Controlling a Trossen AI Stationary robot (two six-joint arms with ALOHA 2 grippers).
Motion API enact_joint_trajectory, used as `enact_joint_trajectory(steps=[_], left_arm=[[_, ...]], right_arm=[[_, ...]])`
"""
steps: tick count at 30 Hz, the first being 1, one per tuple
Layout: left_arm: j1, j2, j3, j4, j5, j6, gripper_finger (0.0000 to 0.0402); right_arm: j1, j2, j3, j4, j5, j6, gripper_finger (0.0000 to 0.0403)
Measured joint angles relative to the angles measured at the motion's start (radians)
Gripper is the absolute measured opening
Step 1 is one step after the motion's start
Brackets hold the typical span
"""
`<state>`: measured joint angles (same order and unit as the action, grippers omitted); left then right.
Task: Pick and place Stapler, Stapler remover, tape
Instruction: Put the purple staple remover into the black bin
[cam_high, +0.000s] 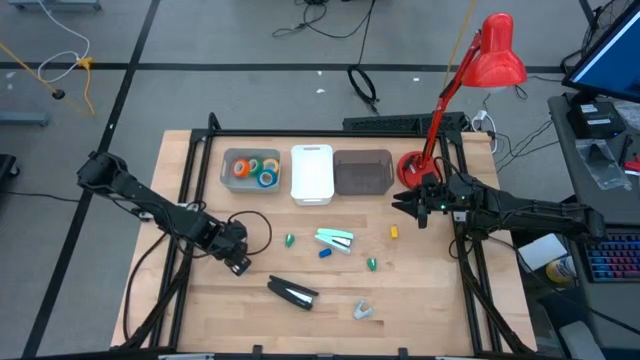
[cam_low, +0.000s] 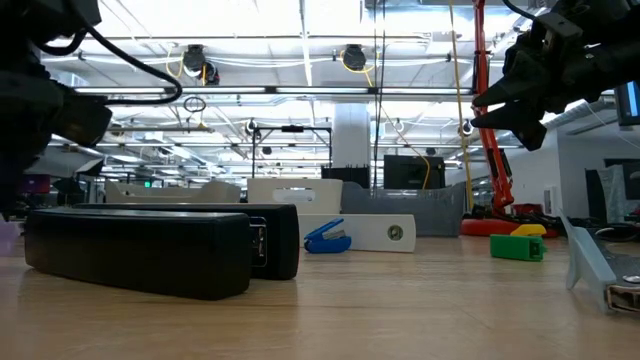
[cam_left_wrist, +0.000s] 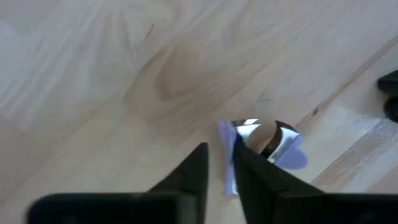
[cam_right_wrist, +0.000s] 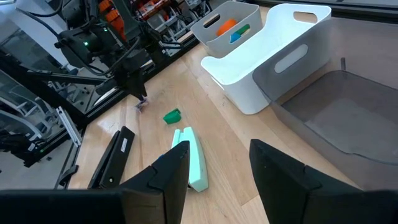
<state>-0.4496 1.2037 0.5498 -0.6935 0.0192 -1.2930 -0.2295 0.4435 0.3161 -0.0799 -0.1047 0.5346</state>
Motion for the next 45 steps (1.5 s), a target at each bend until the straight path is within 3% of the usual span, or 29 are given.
enact_joint_trajectory(steps=[4, 20, 28, 33, 37, 45], left_arm=[[0.0, 0.0, 0.0, 0.019, -0.025, 0.02, 0.0009], [0.002, -0.025, -0.001, 0.015, 0.006, 0.031, 0.0003], [0.009, -0.128, -0.002, 0.008, 0.001, 0.012, 0.0001], [0.043, -0.208, -0.002, 0.049, -0.044, 0.007, 0.0001], [0.093, -0.258, -0.002, 0.179, -0.104, 0.031, 0.0001], [0.238, -0.255, -0.001, 0.536, -0.16, 0.158, 0.0]], right_arm=[[0.0, 0.0, 0.0, 0.0, 0.0, 0.0, 0.016], [0.0, 0.0, 0.0, 0.0, 0.0, 0.003, 0.0161], [0.0, 0.0, 0.0, 0.0, 0.0, 0.011, 0.016], [0.0, 0.0, 0.0, 0.033, 0.011, 0.139, 0.016], [0.0, 0.001, 0.0, 0.125, 0.097, 0.209, 0.0161], [0.0, 0.017, 0.0, 0.282, 0.409, 0.206, 0.016]])
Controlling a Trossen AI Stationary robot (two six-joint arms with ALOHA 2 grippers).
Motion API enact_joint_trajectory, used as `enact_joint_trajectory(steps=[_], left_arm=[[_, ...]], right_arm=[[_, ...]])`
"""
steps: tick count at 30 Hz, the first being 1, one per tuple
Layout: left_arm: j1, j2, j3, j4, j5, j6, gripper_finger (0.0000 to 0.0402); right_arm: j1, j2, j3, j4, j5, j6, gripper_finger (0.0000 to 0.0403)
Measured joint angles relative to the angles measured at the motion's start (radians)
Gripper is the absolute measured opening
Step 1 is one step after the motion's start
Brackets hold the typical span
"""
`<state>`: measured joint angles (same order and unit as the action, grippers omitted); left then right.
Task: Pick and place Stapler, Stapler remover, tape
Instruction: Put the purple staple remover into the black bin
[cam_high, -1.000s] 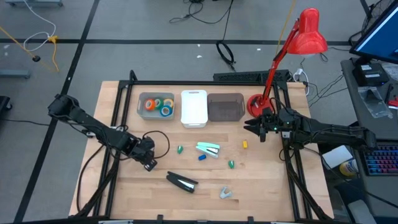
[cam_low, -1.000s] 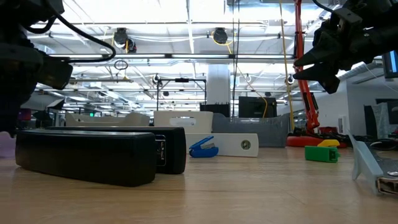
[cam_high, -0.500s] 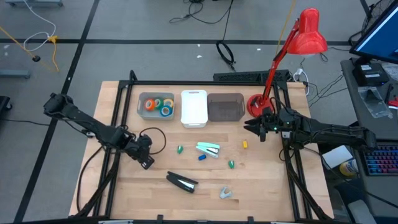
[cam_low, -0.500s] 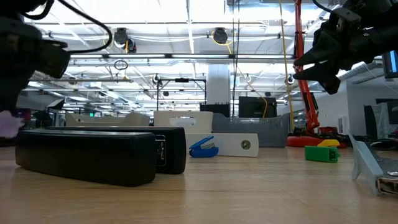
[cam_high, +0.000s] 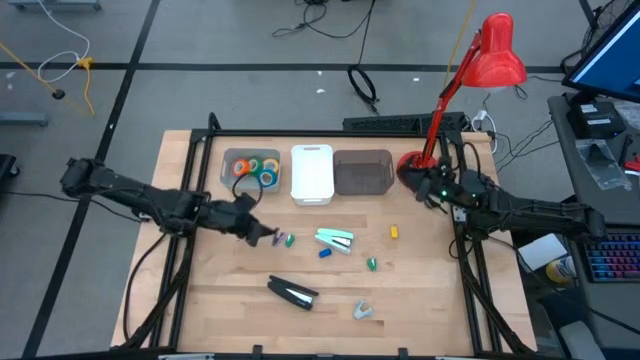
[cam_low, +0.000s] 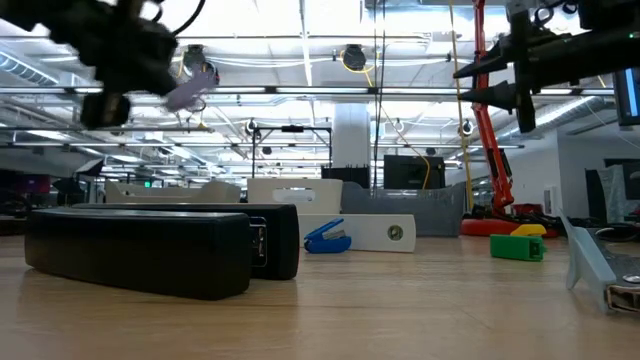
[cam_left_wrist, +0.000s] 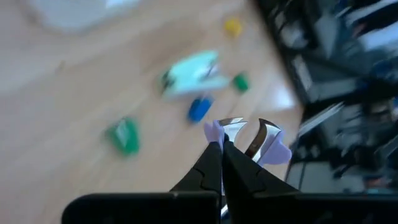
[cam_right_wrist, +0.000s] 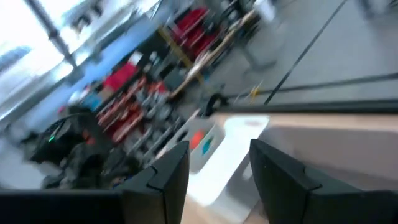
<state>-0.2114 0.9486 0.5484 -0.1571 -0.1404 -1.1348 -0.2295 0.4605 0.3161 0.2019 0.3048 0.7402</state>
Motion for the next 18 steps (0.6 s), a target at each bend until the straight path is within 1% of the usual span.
enact_joint_trajectory(steps=[2, 3, 5, 7, 10, 12, 14, 16, 18], left_arm=[[0.04, 0.012, 0.0, 0.069, -0.004, 0.034, 0.0], [0.061, 0.022, 0.0, 0.114, -0.007, 0.048, 0.0], [0.101, 0.045, 0.0, 0.187, -0.007, 0.067, 0.0], [0.139, 0.078, 0.0, 0.273, 0.002, 0.084, 0.0], [0.195, 0.138, 0.0, 0.41, 0.031, 0.105, 0.0], [0.229, 0.185, 0.0, 0.507, 0.082, 0.112, 0.0], [0.251, 0.234, 0.014, 0.562, 0.126, 0.112, 0.0], [0.263, 0.278, 0.045, 0.57, 0.153, 0.123, 0.0], [0.272, 0.321, 0.095, 0.574, 0.181, 0.152, 0.0]], right_arm=[[0.0, 0.014, 0.0, 0.012, 0.037, 0.008, 0.016], [0.0, 0.022, 0.0, 0.012, 0.032, 0.018, 0.016], [0.0, 0.047, 0.0, 0.015, -0.021, 0.028, 0.016], [0.0, 0.083, 0.0, 0.046, -0.115, 0.03, 0.0158], [0.01, 0.169, 0.0, 0.201, -0.264, 0.009, 0.0156], [0.026, 0.232, 0.0, 0.341, -0.33, -0.042, 0.0156], [0.046, 0.301, 0.001, 0.48, -0.363, -0.113, 0.0156], [0.066, 0.362, 0.001, 0.571, -0.36, -0.169, 0.0155], [0.077, 0.415, 0.001, 0.624, -0.359, -0.201, 0.0156]])
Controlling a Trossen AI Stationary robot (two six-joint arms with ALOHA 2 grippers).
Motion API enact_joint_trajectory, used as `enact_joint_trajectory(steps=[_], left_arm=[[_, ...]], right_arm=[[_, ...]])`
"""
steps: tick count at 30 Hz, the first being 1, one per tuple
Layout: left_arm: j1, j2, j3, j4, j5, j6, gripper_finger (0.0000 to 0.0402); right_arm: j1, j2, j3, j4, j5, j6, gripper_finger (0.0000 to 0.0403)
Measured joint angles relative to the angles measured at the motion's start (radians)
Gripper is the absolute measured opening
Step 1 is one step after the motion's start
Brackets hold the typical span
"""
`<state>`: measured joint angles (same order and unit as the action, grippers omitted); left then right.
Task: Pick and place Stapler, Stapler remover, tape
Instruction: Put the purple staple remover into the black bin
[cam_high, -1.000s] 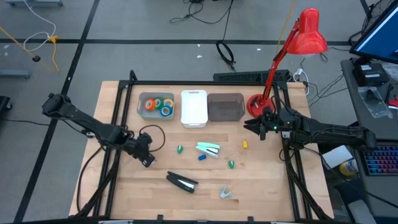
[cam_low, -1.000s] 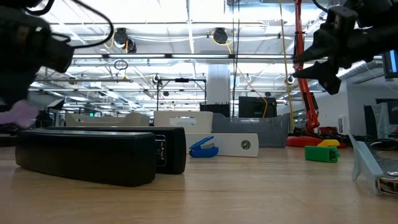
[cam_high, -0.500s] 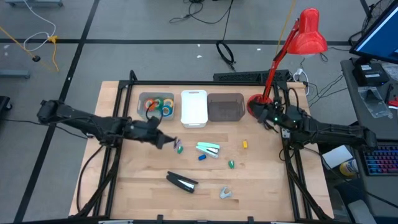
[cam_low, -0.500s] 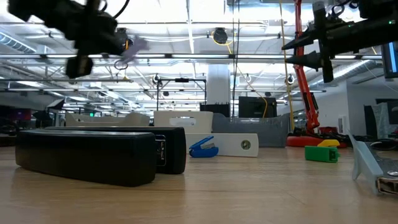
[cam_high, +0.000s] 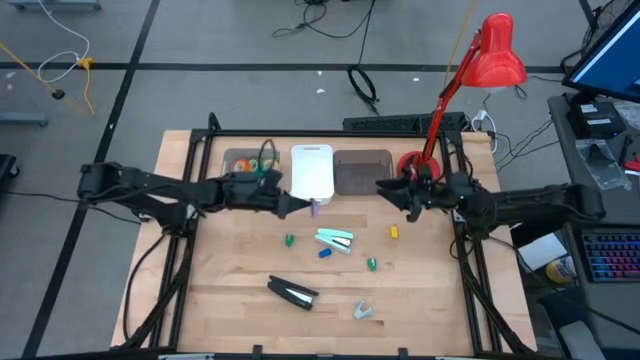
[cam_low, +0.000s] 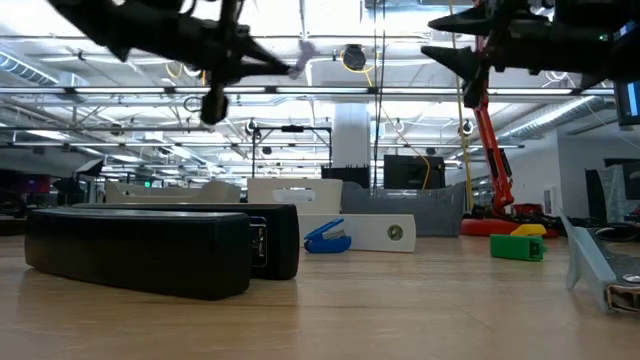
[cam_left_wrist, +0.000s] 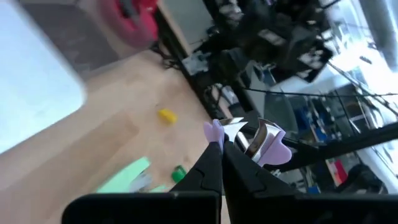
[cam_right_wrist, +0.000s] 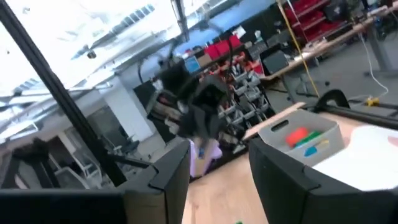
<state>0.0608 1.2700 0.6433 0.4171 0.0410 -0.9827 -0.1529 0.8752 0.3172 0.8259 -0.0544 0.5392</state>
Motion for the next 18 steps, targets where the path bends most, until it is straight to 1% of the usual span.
enact_joint_trajectory(steps=[5, 9, 12, 18], left_arm=[[0.026, 0.097, 0.139, -0.005, 0.07, 0.09, 0.0], [0.053, 0.162, 0.255, -0.084, 0.104, 0.158, 0.0], [0.071, 0.208, 0.331, -0.15, 0.119, 0.217, 0.0], [0.112, 0.307, 0.454, -0.211, 0.156, 0.3, 0.0]], right_arm=[[0.001, 0.118, 0.0, 0.075, 0.0, 0.023, 0.0168], [0.007, 0.179, 0.0, 0.175, -0.001, 0.019, 0.0188], [0.018, 0.209, 0.0, 0.23, -0.002, 0.018, 0.0206], [0.049, 0.237, 0.0, 0.273, -0.002, 0.017, 0.024]])
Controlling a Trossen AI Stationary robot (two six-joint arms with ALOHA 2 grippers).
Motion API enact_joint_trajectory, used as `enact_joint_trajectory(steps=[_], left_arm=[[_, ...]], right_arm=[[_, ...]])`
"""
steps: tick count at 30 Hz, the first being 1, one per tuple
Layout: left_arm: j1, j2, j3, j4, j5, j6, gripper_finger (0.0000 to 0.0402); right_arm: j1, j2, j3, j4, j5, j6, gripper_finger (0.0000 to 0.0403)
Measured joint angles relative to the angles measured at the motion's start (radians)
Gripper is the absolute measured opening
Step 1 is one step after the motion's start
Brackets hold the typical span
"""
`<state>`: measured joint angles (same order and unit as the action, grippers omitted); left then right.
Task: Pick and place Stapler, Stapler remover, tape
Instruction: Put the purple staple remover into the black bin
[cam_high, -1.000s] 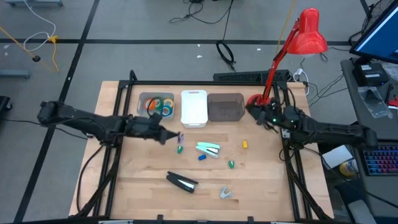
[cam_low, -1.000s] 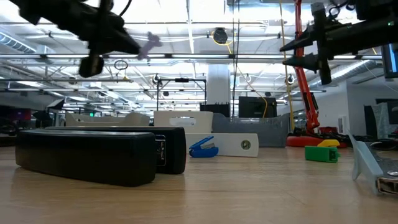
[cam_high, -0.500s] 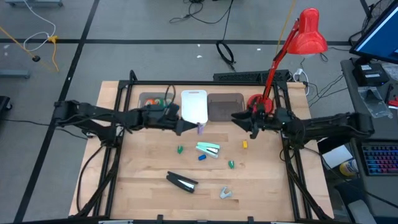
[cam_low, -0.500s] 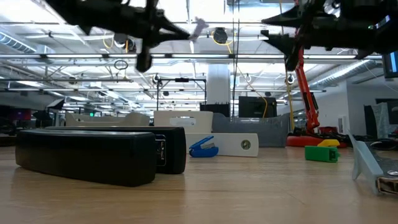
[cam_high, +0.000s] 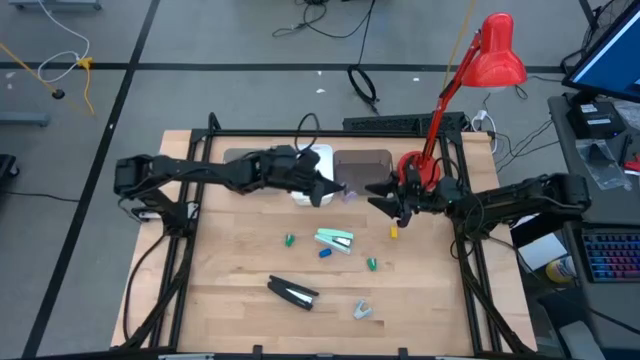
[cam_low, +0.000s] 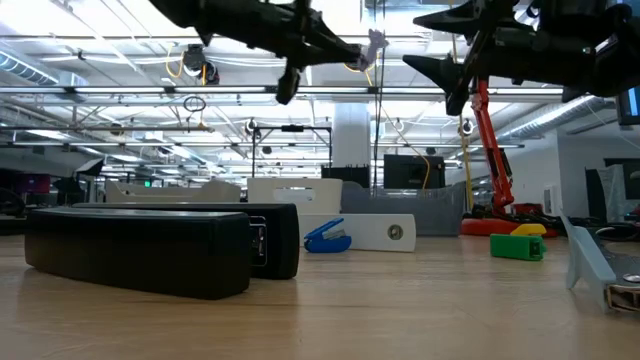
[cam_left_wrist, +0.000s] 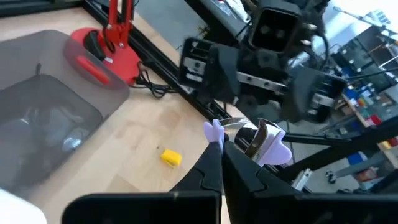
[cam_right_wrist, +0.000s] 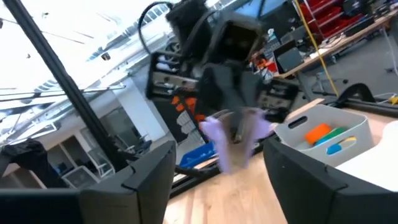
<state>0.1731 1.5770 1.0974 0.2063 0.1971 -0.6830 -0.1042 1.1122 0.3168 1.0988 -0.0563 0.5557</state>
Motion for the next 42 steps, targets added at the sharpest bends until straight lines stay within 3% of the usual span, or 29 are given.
enact_joint_trajectory(steps=[6, 16, 42], left_arm=[[0.033, 0.071, 0.073, -0.002, 0.063, 0.011, 0.0], [0.049, 0.088, 0.084, 0.003, 0.09, -0.001, 0.0], [0.012, 0.111, 0.084, 0.052, -0.011, -0.031, 0.0]], right_arm=[[0.023, -0.001, 0.0, 0.006, 0.001, -0.045, 0.0259], [0.019, -0.001, 0.0, -0.011, 0.003, -0.072, 0.026], [0.018, -0.001, 0.0, -0.034, 0.06, -0.079, 0.0257]])
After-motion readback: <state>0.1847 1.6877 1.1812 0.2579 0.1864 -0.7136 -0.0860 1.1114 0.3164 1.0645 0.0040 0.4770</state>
